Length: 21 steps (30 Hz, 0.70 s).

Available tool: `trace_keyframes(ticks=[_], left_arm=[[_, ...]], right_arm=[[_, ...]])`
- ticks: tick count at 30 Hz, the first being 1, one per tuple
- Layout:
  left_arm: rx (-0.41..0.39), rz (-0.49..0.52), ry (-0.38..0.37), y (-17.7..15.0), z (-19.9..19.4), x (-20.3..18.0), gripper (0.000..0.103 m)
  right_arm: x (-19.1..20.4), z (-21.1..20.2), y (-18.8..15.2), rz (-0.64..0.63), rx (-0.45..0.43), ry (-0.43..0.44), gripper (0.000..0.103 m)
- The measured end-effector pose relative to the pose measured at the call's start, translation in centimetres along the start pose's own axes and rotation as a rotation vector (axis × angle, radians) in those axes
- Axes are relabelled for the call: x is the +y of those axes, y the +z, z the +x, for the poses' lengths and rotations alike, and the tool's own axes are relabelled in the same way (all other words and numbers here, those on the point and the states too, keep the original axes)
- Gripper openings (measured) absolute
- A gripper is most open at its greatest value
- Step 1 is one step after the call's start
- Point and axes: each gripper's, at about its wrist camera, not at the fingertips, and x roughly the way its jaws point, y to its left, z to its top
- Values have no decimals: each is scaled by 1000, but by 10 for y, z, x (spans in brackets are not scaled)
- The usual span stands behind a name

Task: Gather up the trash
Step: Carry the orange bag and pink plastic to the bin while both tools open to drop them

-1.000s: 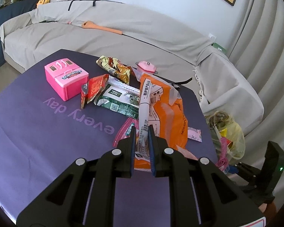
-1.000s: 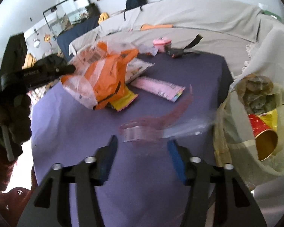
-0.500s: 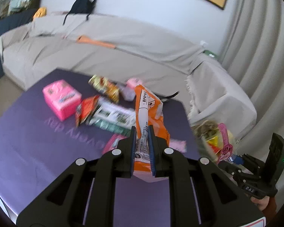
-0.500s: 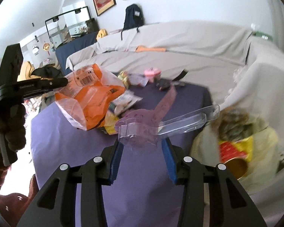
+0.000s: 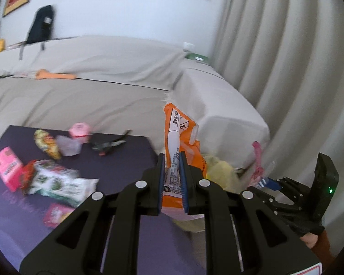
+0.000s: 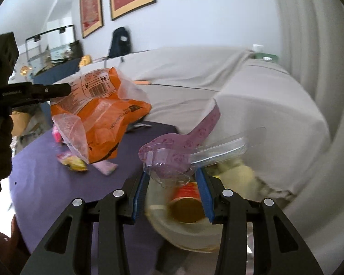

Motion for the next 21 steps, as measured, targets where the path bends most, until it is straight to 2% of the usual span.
trace_keyframes(ticks=[4, 11, 17, 21], left_arm=[[45, 24, -37, 0, 40, -24, 12], [188, -5, -107, -18, 123, -46, 11], [348, 18, -89, -56, 187, -60, 11], [398, 30, -71, -75, 212, -59, 11]], right_arm=[[-31, 0, -2, 35, 2, -52, 40], [-70, 4, -7, 68, 10, -121, 40], [-89, 14, -14, 94, 38, -132, 40], [-92, 25, -17, 107, 61, -119, 40]])
